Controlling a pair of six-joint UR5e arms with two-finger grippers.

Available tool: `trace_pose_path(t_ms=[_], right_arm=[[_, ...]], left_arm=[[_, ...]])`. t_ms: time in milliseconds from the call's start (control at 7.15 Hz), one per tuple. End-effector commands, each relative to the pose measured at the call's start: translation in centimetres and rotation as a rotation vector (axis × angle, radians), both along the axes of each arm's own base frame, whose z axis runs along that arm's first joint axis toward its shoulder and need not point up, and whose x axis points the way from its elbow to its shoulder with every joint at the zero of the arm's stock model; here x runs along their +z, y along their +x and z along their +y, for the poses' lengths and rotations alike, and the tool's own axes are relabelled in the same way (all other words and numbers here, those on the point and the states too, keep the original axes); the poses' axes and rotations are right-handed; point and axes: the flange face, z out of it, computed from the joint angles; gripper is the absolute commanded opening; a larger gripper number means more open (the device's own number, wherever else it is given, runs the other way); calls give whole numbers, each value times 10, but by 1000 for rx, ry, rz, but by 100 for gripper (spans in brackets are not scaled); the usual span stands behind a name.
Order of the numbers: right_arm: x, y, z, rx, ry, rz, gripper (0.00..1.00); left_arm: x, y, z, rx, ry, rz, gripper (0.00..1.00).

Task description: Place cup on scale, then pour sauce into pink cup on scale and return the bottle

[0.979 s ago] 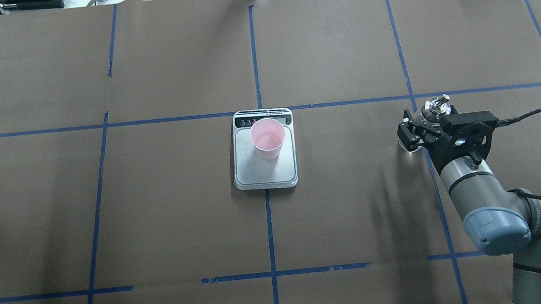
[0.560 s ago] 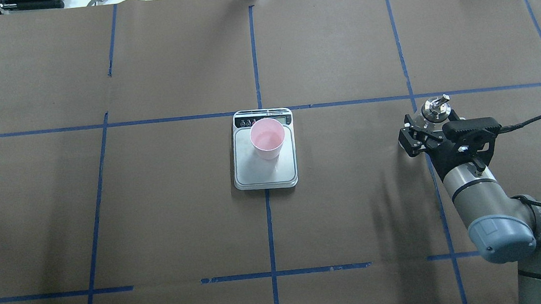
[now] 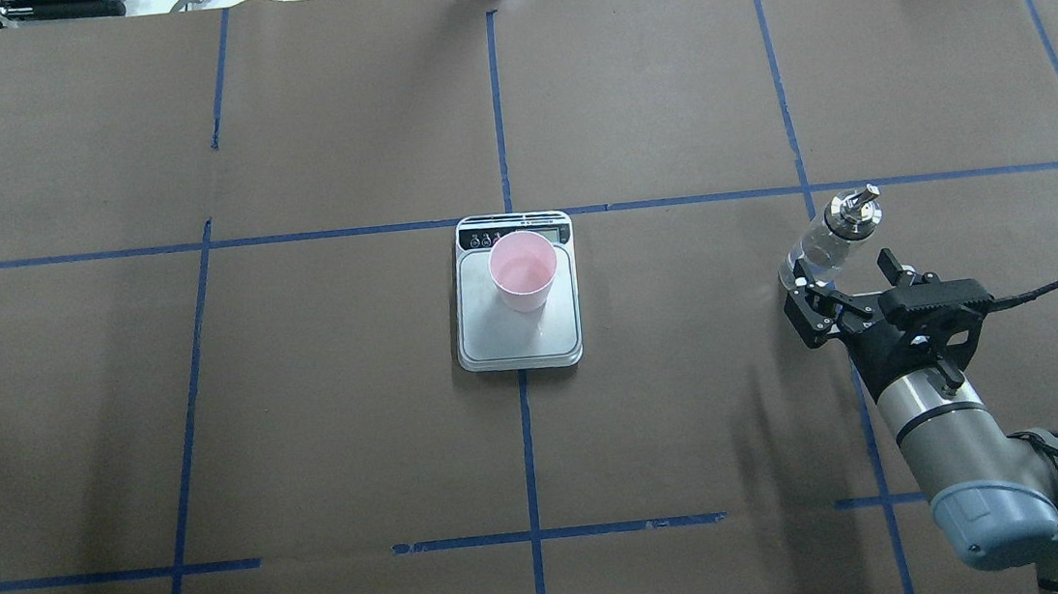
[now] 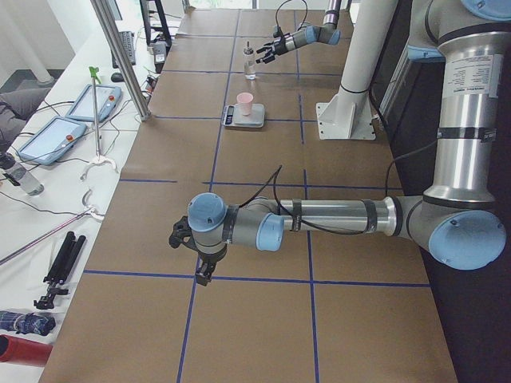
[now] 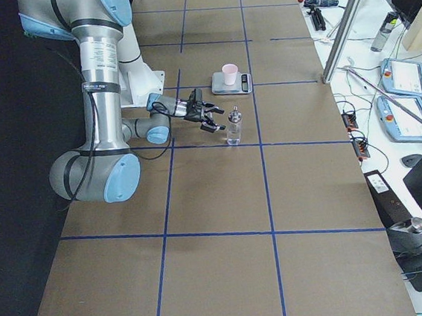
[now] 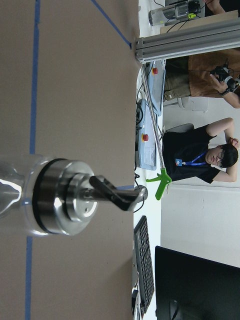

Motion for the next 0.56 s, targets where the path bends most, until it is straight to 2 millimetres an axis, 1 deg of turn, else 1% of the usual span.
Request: trace_pose_path(t_ms=[0, 140, 420], right_arm=[[24, 19, 26, -15, 24, -27, 100], [34, 34, 30, -24, 25, -51, 100], [61, 70, 33, -39, 25, -48, 100]], left_arm=[[0, 0, 0, 0, -2, 0, 100], [0, 0, 0, 1, 1, 0, 100], [0, 0, 1, 1, 1, 0, 100]])
